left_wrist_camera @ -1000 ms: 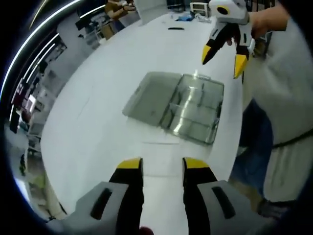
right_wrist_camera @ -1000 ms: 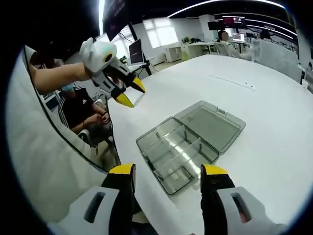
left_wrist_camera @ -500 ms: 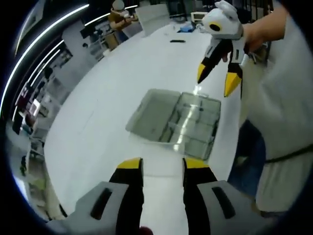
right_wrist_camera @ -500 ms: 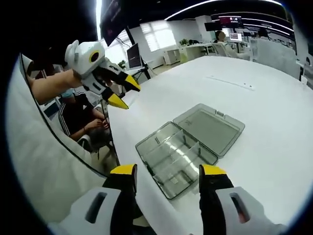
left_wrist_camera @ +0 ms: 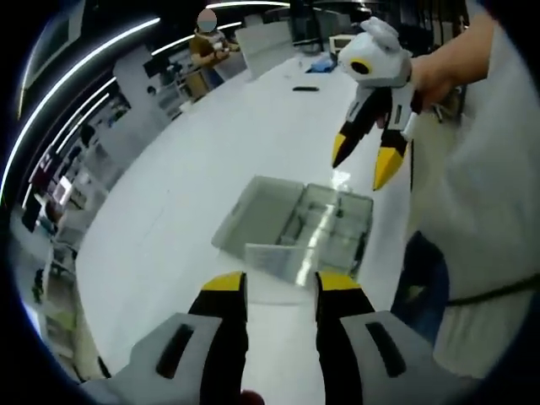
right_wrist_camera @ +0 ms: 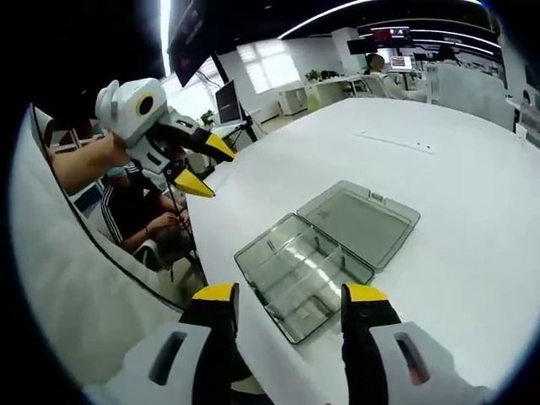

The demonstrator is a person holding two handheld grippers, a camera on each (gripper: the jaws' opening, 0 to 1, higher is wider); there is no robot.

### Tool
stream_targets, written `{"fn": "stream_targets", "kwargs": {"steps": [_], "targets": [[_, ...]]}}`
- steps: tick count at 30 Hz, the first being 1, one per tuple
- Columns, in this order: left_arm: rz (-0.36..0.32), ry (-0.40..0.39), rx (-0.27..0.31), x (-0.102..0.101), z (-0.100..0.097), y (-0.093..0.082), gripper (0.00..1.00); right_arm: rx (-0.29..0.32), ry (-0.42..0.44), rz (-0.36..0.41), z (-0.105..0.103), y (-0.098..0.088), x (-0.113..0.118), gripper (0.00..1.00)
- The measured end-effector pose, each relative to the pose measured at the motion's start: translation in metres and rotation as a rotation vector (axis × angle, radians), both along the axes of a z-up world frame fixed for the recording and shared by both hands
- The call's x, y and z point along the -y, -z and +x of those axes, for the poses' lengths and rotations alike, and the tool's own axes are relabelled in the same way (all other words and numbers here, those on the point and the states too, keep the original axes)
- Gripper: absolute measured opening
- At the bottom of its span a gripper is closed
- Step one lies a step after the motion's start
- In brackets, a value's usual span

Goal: Insert the divider into the dual guide fixture by aligning both edges with the guide slots and pushing it downward to the bottom, including one-sided entry, uneven engagement, binding, and posture correction.

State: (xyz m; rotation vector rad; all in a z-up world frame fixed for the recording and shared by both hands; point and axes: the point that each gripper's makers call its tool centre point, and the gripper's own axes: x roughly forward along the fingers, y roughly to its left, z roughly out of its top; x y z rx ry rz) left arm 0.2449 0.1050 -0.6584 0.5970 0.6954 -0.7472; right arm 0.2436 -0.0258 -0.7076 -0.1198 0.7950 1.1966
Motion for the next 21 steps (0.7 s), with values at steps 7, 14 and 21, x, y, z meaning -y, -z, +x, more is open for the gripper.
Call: {"fn": "stream_targets", "kwargs": {"steps": [7, 14, 21], "targets": [[-0.019, 0.011, 0.021, 0.010, -0.001, -0.003, 0.27, -0.007, 0.015, 0.001, 0.002, -0.001, 0.001, 0.43], [-0.034, 0.019, 0.043, 0.017, -0.001, -0.007, 0.27, -0.010, 0.025, 0.012, 0.004, -0.003, 0.000, 0.41], [-0.051, 0.021, 0.062, 0.021, 0.001, -0.011, 0.27, -0.033, 0.053, 0.056, 0.010, -0.012, -0.005, 0.39]]}}
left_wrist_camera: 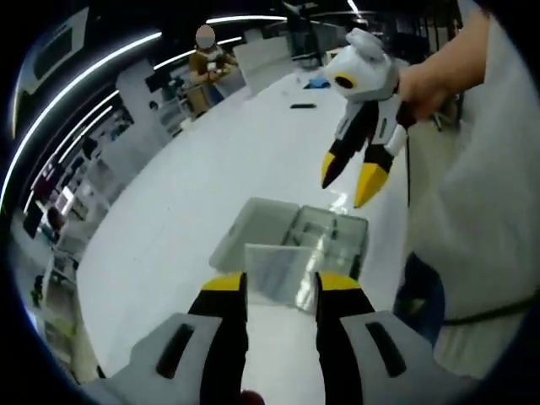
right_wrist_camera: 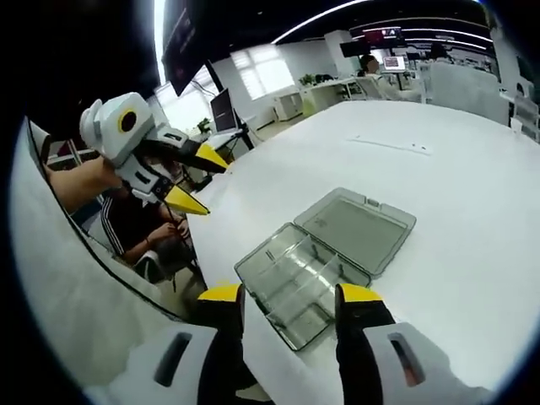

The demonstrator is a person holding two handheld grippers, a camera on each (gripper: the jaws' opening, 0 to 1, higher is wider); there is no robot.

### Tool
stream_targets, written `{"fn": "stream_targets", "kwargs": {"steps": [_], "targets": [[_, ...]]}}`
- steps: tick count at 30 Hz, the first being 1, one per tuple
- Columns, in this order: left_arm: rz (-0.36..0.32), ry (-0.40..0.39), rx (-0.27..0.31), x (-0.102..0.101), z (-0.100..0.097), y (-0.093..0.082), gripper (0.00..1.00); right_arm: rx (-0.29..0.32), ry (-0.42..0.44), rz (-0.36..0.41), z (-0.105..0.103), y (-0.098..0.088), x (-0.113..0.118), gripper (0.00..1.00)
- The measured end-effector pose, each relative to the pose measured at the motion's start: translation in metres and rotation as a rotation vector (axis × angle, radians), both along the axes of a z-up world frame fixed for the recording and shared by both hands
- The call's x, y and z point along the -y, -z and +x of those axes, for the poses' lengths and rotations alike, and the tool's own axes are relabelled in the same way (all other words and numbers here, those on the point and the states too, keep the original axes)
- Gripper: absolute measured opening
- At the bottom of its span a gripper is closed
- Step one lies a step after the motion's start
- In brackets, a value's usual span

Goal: Insert the divider into the dual guide fixture by aligning both edges with the guide slots and pushing it downward to the bottom, including one-sided entry, uneven engagement, binding, and posture correction.

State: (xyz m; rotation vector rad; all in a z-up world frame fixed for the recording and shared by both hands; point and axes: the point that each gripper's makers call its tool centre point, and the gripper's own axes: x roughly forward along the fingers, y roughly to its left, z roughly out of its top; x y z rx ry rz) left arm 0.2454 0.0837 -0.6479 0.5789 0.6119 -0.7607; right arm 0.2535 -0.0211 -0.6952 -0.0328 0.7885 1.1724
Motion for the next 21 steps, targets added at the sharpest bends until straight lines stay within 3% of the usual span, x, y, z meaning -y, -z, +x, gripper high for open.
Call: {"fn": "stream_targets", "kwargs": {"steps": [21], "targets": [[-0.026, 0.018, 0.038, 0.012, 0.001, -0.005, 0.27, -0.032, 0.068, 0.078, 0.016, -0.019, -0.006, 0.33]]}}
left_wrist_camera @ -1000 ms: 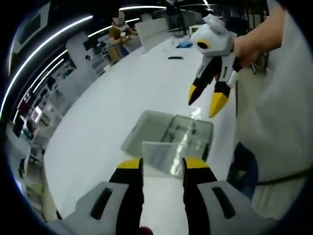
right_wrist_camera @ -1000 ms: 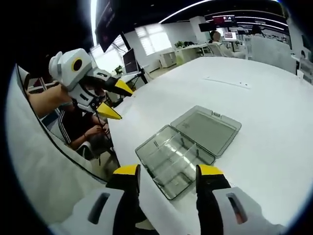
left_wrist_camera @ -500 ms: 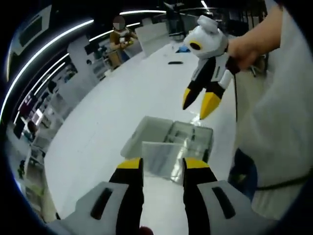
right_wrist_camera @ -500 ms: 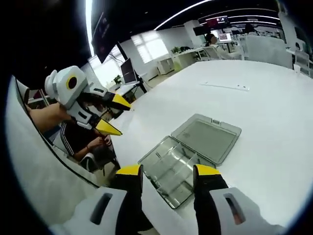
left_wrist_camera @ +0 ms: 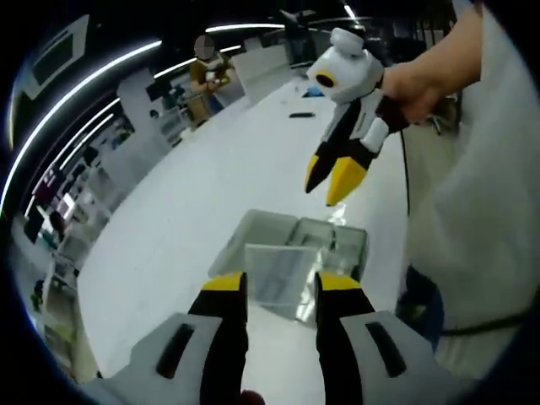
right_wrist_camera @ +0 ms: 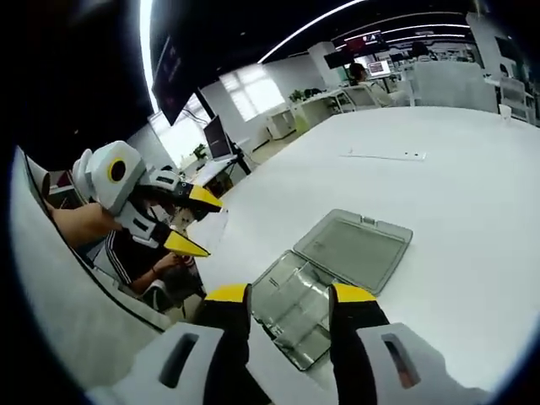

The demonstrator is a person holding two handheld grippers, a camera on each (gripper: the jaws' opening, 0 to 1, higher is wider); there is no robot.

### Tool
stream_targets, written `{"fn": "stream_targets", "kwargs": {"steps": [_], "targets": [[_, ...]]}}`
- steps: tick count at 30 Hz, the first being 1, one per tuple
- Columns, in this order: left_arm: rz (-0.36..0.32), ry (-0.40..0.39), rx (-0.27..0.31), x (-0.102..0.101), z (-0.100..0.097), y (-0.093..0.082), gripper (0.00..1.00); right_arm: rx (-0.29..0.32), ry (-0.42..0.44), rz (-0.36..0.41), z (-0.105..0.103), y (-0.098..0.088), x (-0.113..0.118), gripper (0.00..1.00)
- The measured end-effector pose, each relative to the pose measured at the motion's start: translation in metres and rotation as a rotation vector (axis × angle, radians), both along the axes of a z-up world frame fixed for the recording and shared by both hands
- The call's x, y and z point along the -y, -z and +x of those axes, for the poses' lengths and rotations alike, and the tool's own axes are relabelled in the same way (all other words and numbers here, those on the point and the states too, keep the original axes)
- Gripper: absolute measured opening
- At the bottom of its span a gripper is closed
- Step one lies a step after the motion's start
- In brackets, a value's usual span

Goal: Insert the divider into the dual guide fixture by aligning both edges with the guide slots and pushing it downward to the bottom, including one-sided entry, uneven engagement, binding, and posture correction.

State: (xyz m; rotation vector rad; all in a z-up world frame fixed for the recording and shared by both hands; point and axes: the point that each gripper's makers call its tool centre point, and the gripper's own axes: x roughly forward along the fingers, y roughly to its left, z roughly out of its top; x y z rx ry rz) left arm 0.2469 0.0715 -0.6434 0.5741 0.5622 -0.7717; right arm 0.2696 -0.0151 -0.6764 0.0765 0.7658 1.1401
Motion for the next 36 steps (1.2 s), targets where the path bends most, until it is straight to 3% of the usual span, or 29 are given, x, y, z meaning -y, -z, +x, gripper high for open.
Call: {"fn": "stream_targets", "kwargs": {"steps": [14, 36], "targets": [[-0.010, 0.009, 0.034, 0.009, 0.004, -0.003, 0.27, -0.066, 0.077, 0.099, 0.012, -0.018, -0.004, 0.25], [-0.016, 0.001, 0.078, 0.015, 0.016, -0.010, 0.27, -0.075, 0.077, 0.123, 0.010, -0.031, -0.016, 0.23]]}}
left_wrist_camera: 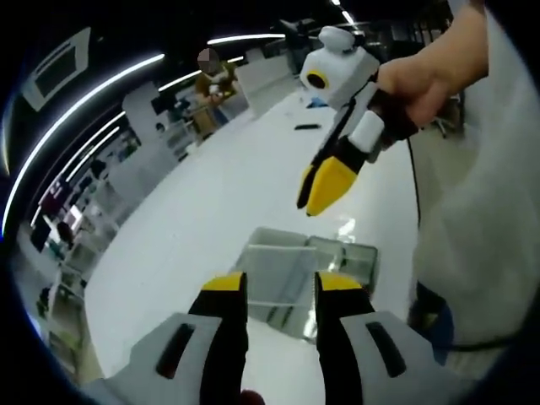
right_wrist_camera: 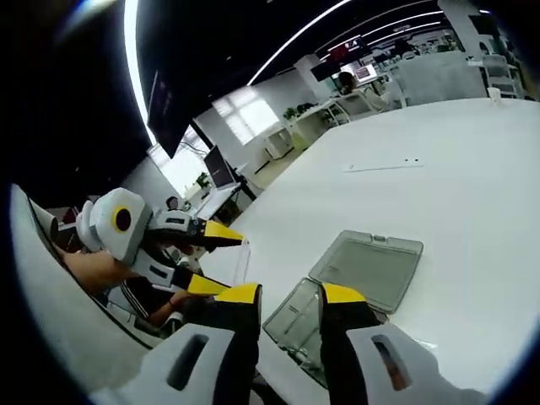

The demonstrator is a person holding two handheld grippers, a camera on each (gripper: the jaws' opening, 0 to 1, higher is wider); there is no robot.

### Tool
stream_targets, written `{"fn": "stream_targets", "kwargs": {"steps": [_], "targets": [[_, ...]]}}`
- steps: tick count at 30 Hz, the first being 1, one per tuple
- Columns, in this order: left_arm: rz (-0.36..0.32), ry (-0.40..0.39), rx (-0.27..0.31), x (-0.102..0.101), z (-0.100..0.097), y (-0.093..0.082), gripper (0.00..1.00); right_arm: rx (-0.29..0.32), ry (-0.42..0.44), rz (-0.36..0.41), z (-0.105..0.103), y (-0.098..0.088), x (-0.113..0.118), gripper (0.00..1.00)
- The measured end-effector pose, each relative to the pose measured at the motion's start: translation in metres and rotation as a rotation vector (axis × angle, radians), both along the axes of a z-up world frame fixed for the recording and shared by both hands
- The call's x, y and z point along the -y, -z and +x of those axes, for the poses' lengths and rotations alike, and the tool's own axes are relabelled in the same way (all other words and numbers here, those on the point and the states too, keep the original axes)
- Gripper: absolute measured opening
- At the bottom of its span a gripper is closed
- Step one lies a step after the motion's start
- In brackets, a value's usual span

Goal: Insert the divider into the dual guide fixture by aligning both edges with the guide slots and pushing it downward to the bottom, including one-sided entry, uneven engagement, binding, and posture correction.

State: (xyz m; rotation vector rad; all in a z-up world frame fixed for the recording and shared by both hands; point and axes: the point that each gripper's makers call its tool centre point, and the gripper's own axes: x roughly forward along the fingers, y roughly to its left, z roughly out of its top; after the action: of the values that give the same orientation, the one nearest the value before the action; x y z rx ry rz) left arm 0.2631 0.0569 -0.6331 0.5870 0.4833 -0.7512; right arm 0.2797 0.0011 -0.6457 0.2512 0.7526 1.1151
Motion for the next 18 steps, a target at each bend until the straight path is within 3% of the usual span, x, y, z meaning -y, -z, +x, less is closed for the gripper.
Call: {"fn": "stream_targets", "kwargs": {"steps": [18], "targets": [[0.032, 0.039, 0.036, 0.010, 0.000, -0.002, 0.27, -0.036, -0.040, 0.032, -0.009, -0.015, -0.020, 0.20]]}}
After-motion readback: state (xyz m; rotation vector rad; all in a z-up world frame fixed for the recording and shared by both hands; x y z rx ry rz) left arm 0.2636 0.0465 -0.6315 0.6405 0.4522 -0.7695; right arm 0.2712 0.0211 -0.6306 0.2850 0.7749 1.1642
